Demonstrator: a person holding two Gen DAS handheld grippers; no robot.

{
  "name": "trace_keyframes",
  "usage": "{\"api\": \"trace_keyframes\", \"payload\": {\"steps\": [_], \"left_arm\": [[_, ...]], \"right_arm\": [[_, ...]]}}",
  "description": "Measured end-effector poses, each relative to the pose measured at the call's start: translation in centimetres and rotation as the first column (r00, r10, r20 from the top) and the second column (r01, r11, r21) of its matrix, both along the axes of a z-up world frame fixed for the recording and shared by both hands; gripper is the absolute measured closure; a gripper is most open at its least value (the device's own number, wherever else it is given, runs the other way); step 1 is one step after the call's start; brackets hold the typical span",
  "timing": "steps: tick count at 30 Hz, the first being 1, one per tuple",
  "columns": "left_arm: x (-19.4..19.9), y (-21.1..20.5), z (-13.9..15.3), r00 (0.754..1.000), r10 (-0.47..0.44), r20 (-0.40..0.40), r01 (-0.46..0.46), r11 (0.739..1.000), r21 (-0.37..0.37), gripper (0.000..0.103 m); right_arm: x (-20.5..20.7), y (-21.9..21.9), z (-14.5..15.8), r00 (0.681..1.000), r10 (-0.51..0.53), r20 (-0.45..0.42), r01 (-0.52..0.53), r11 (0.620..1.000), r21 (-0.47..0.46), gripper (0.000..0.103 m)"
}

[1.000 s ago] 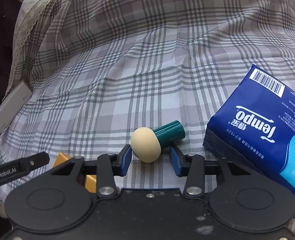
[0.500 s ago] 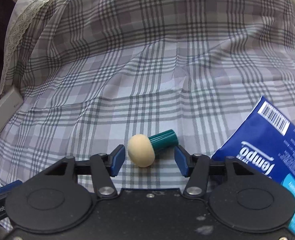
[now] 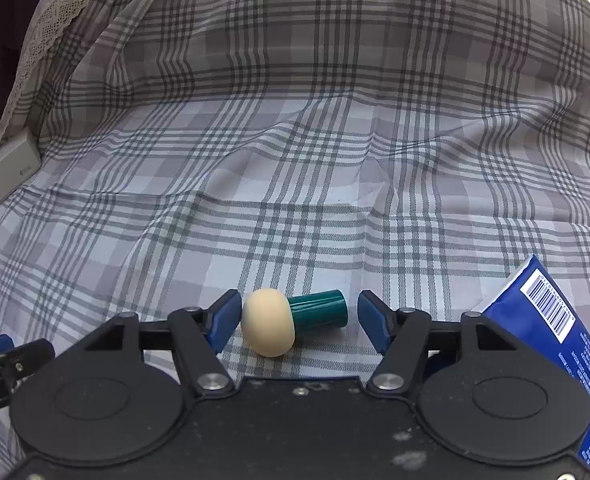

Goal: Organize soft objects
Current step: 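Grasp the cream-headed green stamp with the right tool while the left tool hovers nearby, then grasp the black sponge-tipped stick with the left tool while the right tool holds the stamp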

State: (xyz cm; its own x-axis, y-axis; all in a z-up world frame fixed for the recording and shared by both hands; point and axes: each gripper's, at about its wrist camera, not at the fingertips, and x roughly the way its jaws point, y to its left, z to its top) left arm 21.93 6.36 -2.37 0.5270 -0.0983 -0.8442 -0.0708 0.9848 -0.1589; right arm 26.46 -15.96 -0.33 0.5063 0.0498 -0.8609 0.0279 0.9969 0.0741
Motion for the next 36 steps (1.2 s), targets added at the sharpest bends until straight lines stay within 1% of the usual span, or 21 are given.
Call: {"api": "trace_keyframes", "payload": {"steps": [1, 3, 8, 10, 11, 13, 14, 17, 20, 23, 26, 29, 32, 36], "left_arm": [[0.0, 0.0, 0.0, 1.000, 0.000, 0.000, 0.000, 1.000, -0.001, 0.041], [0.0, 0.0, 0.0, 1.000, -0.001, 0.000, 0.001, 1.000, -0.002, 0.041], [0.1, -0.2, -0.1, 1.000, -0.004, -0.004, 0.004, 1.000, 0.000, 0.041], [0.1, -0.1, -0.1, 1.000, -0.005, -0.005, 0.005, 1.000, 0.000, 0.041], [0.1, -0.1, -0.1, 1.000, -0.006, -0.006, 0.006, 1.000, 0.001, 0.041], [0.1, -0.1, -0.2, 1.000, -0.005, -0.007, 0.005, 1.000, 0.001, 0.041], [0.2, -0.1, -0.2, 1.000, -0.005, -0.007, 0.005, 1.000, 0.000, 0.041], [0.1, 0.0, -0.1, 1.000, -0.006, 0.000, 0.006, 1.000, -0.002, 0.041], [0.1, 0.0, -0.1, 1.000, -0.006, 0.011, 0.006, 1.000, 0.000, 0.041], [-0.1, 0.0, -0.1, 1.000, -0.012, 0.015, 0.012, 1.000, -0.006, 0.041], [-0.7, -0.2, 0.2, 1.000, -0.017, 0.024, 0.017, 1.000, 0.009, 0.041], [-1.6, -0.7, 1.1, 0.999, -0.012, 0.037, 0.012, 1.000, 0.024, 0.041], [-3.0, -1.4, 2.6, 0.999, -0.009, 0.047, 0.009, 1.000, 0.007, 0.041], [-5.3, -2.8, 4.5, 0.998, -0.034, 0.051, 0.035, 0.999, -0.016, 0.041]], "right_arm": [[0.1, 0.1, -0.1, 1.000, 0.004, 0.006, -0.004, 1.000, -0.009, 0.034], [0.3, 0.3, -0.4, 1.000, 0.016, 0.015, -0.016, 0.999, -0.036, 0.033], [0.6, 0.7, -0.9, 0.999, 0.038, 0.012, -0.037, 0.998, -0.052, 0.033], [0.5, 0.7, -1.0, 0.999, 0.047, 0.018, -0.046, 0.997, -0.058, 0.035], [0.5, 0.7, -1.1, 0.999, 0.048, 0.018, -0.047, 0.997, -0.057, 0.040], [0.5, 0.6, -1.2, 0.998, 0.054, 0.007, -0.054, 0.998, -0.029, 0.045], [0.4, 0.4, -1.1, 0.999, 0.048, 0.006, -0.048, 0.999, -0.013, 0.046], [0.0, 0.1, -0.3, 0.999, 0.021, 0.043, -0.021, 1.000, 0.000, 0.046], [-1.2, -1.0, 1.4, 0.997, -0.010, 0.075, 0.005, 0.998, 0.068, 0.046], [-3.6, -2.4, 3.6, 0.993, -0.028, 0.111, 0.013, 0.991, 0.137, 0.045], [-6.8, -3.5, 5.3, 0.989, -0.033, 0.141, 0.009, 0.985, 0.171, 0.045], [-10.7, -4.8, 6.1, 0.988, -0.037, 0.152, 0.007, 0.982, 0.188, 0.045], [-14.6, -6.0, 6.4, 0.985, -0.036, 0.166, 0.006, 0.984, 0.176, 0.045], [-18.6, -7.0, 6.5, 0.974, -0.037, 0.222, 0.008, 0.992, 0.129, 0.045]]}}
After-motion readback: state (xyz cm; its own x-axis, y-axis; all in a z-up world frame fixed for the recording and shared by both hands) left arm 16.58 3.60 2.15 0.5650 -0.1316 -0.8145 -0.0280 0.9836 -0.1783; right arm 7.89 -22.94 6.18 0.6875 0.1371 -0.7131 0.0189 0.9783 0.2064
